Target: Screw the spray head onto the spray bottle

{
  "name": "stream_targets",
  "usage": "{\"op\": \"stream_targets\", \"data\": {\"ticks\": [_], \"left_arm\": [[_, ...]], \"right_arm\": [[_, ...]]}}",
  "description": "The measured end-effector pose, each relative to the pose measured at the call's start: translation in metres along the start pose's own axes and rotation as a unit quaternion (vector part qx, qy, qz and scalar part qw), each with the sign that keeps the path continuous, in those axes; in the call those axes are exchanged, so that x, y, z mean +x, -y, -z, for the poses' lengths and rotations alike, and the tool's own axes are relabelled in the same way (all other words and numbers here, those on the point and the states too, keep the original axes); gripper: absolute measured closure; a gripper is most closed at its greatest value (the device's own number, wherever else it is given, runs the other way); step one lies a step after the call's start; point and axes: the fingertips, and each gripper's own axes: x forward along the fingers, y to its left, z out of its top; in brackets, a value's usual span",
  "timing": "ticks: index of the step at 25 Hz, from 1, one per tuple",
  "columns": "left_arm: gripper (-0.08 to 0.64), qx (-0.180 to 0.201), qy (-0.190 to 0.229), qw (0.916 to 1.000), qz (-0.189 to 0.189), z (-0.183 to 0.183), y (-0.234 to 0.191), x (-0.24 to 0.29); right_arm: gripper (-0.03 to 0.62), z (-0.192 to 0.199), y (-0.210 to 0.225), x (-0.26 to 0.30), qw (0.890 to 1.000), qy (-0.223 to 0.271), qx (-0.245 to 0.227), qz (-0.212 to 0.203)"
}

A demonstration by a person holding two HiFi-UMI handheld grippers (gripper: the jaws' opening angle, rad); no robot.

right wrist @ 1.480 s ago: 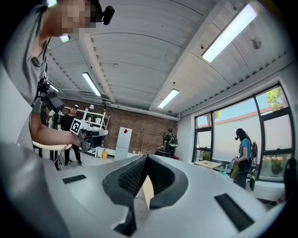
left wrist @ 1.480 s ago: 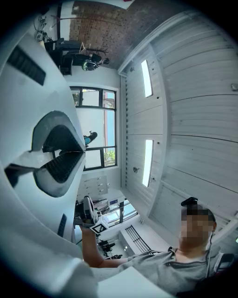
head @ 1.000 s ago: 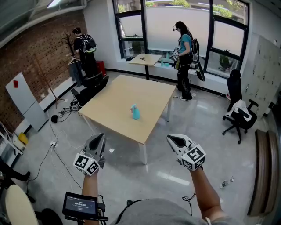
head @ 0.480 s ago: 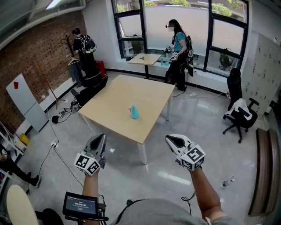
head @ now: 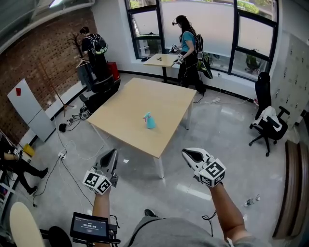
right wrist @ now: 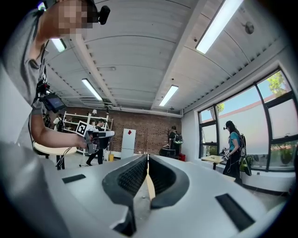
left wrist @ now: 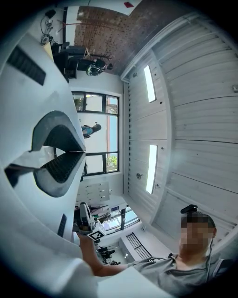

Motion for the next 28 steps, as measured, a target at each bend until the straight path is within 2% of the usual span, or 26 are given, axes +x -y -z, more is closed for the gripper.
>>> {"op": "stream_targets", "data": {"ticks": [6,13,21,28], "left_arm": [[0.555,-0.021,-0.012,0.9997,-0.003,0.03,-0.055,0.033],[0.555,-0.06,-0.016,0.9978,0.023,0.069,-0.125,0.082],[0.555,-0.077,-0.015,0.9959,0.044,0.095,-0.193,0.129],[0.555,-0.087,-0.015,0.9956,0.029,0.117,-0.235,0.183]], "right_arm": [[0.584,0.009,0.03,0.058,1.0,-0.013,0.011,-0.002],[0.584,0.017,0.06,0.14,1.0,-0.023,0.015,0.004],[0.584,0.021,0.083,0.219,1.0,-0.022,0.021,0.003],[0.584,0.033,0.136,0.271,0.999,-0.031,0.025,-0.02]]}}
